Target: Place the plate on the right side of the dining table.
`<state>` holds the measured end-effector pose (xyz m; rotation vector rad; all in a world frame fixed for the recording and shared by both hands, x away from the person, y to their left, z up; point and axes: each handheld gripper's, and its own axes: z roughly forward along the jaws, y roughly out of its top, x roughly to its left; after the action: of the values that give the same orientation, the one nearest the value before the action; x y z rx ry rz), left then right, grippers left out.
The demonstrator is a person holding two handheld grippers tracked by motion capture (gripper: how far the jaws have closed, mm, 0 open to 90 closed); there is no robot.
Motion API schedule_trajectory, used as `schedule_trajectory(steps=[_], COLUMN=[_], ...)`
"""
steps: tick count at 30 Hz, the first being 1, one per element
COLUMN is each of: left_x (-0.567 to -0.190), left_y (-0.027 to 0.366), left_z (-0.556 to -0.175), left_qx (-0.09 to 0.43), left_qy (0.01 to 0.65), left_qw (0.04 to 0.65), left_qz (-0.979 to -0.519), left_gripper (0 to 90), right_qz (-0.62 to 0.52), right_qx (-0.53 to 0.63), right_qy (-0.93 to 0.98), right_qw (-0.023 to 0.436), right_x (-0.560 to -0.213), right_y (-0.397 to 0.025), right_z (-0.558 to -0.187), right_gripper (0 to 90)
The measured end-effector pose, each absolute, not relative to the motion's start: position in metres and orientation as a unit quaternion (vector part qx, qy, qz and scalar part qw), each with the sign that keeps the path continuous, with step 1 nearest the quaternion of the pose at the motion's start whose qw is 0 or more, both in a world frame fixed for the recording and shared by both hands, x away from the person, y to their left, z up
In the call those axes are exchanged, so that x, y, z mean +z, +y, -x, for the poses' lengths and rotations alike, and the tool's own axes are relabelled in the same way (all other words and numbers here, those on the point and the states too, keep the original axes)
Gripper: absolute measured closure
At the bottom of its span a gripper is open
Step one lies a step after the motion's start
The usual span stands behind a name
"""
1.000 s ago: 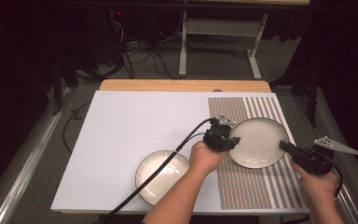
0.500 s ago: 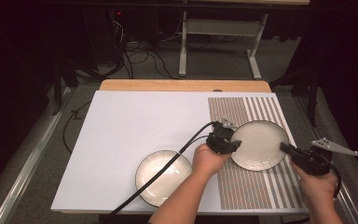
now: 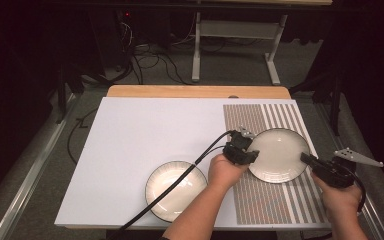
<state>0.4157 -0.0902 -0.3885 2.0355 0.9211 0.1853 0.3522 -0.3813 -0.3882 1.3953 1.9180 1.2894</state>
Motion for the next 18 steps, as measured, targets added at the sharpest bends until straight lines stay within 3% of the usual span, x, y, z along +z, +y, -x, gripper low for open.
schedule_trajectory(steps=[5, 6, 9, 18], left_x=[-0.390, -0.387, -0.384, -0.361], left_y=[-0.092, -0.089, -0.084, -0.034], left_z=[-0.416, -0.415, -0.414, -0.391], left_qx=[0.082, 0.091, 0.092, 0.115], left_qy=[0.388, 0.384, 0.383, 0.367], left_qw=[0.422, 0.423, 0.430, 0.477], left_qz=[-0.816, -0.816, -0.812, -0.790], left_gripper=[65.4, 60.1, 55.7, 38.7], right_qz=[-0.501, -0.499, -0.501, -0.507], right_qx=[0.472, 0.462, 0.461, 0.451], right_qy=[0.694, 0.698, 0.698, 0.700], right_qw=[0.213, 0.224, 0.224, 0.222], right_x=[-0.387, -0.386, -0.386, -0.385], right_y=[-0.381, -0.378, -0.377, -0.376], right_z=[-0.352, -0.352, -0.353, -0.356], right_gripper=[87.4, 87.0, 87.1, 86.6])
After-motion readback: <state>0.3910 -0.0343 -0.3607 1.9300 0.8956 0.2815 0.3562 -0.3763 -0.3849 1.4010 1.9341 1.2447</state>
